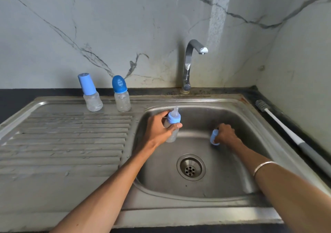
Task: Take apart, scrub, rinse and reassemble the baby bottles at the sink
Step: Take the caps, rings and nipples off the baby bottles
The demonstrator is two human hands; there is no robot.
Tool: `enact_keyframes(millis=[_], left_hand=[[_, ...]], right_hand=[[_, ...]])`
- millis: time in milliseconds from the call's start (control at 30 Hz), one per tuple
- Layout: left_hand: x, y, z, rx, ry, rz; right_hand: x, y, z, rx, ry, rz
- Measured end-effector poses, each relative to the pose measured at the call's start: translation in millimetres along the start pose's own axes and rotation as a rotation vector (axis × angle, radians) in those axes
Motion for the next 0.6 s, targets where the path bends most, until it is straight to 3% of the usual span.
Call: enact_keyframes(millis=[400, 600], left_hand=[[-8.9, -3.2, -2.6, -0.008, -0.001, 0.003], [-7.0, -2.6, -3.5, -0.019, 0.005, 0.024]], right_hand=[[12.3, -20.9, 2.3, -0.074, -0.012, 0.164], [2.3, 7.2, 8.4, -0.052, 0.027, 0.165]])
Point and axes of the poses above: each hand's wrist, its own z-axis away from the middle knuckle, its own y-axis out of the back of the hand, x = y × z, the point moved 3 cm from there along -z, towards the middle knuckle, and after that the axes turned 7 degrees about y, right-handed, at the moved point
